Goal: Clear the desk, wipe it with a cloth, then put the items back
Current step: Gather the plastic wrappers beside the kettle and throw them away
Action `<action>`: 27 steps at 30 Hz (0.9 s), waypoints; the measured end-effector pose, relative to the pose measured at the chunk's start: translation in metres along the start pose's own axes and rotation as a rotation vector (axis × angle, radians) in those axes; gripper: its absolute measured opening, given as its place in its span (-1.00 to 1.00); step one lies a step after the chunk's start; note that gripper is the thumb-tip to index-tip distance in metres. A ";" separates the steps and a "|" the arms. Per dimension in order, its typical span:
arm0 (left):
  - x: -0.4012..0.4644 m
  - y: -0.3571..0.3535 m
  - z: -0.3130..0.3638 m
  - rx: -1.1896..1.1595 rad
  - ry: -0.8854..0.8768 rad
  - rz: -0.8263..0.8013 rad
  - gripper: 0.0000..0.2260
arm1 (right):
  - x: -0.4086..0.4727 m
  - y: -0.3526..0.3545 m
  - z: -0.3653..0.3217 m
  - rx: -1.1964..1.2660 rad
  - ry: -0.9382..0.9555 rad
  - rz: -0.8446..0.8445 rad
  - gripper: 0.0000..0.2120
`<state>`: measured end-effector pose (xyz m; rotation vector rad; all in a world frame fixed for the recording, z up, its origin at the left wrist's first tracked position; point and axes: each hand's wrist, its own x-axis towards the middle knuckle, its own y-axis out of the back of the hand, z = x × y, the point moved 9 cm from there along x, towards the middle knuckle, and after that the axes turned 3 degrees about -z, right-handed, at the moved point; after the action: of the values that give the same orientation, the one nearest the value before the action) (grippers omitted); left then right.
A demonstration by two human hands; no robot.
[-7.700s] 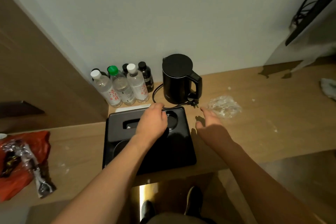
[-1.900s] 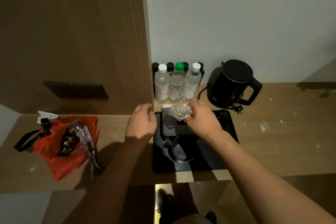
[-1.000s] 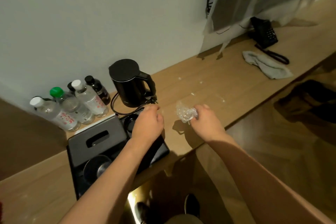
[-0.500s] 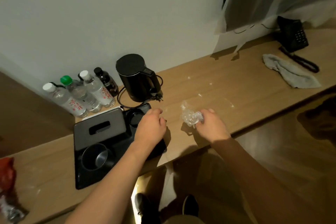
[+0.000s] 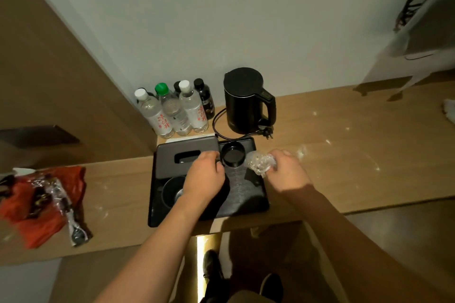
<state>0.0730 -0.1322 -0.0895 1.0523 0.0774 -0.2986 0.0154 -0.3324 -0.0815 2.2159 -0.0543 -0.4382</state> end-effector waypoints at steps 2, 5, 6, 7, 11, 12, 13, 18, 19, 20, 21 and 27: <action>0.001 0.009 -0.015 -0.004 0.027 0.011 -0.66 | 0.006 -0.009 -0.015 0.002 0.016 -0.017 -0.69; 0.001 0.021 -0.038 -0.019 0.053 0.027 -0.65 | 0.015 -0.024 -0.036 -0.006 0.029 -0.045 -0.72; 0.001 0.024 -0.046 -0.021 0.061 0.035 -0.65 | 0.017 -0.029 -0.043 -0.014 0.038 -0.054 -0.70; 0.000 0.028 -0.054 -0.023 0.071 0.046 -0.65 | 0.019 -0.033 -0.051 -0.022 0.050 -0.062 -0.69; -0.001 0.041 -0.084 -0.030 0.123 0.078 -0.67 | 0.025 -0.047 -0.078 -0.043 0.084 -0.095 -0.70; -0.002 0.044 -0.091 -0.039 0.135 0.079 -0.67 | 0.026 -0.051 -0.084 -0.048 0.094 -0.100 -0.71; -0.003 0.047 -0.098 -0.051 0.148 0.080 -0.67 | 0.027 -0.055 -0.091 -0.053 0.104 -0.107 -0.71; -0.015 0.067 -0.139 -0.097 0.226 0.101 -0.65 | 0.030 -0.082 -0.128 -0.051 0.148 -0.171 -0.71; -0.019 0.071 -0.150 -0.111 0.243 0.112 -0.64 | 0.030 -0.089 -0.139 -0.052 0.166 -0.194 -0.72; -0.024 0.076 -0.162 -0.123 0.271 0.118 -0.64 | 0.029 -0.097 -0.151 -0.057 0.181 -0.217 -0.72; -0.029 0.080 -0.174 -0.134 0.297 0.132 -0.63 | 0.029 -0.105 -0.162 -0.064 0.188 -0.241 -0.71; -0.074 0.112 -0.268 -0.214 0.527 0.252 -0.63 | 0.027 -0.168 -0.237 -0.087 0.258 -0.380 -0.75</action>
<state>0.0552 0.1659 -0.1128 0.8931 0.4371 0.2181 0.0998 -0.0529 -0.0820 2.1799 0.5202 -0.3463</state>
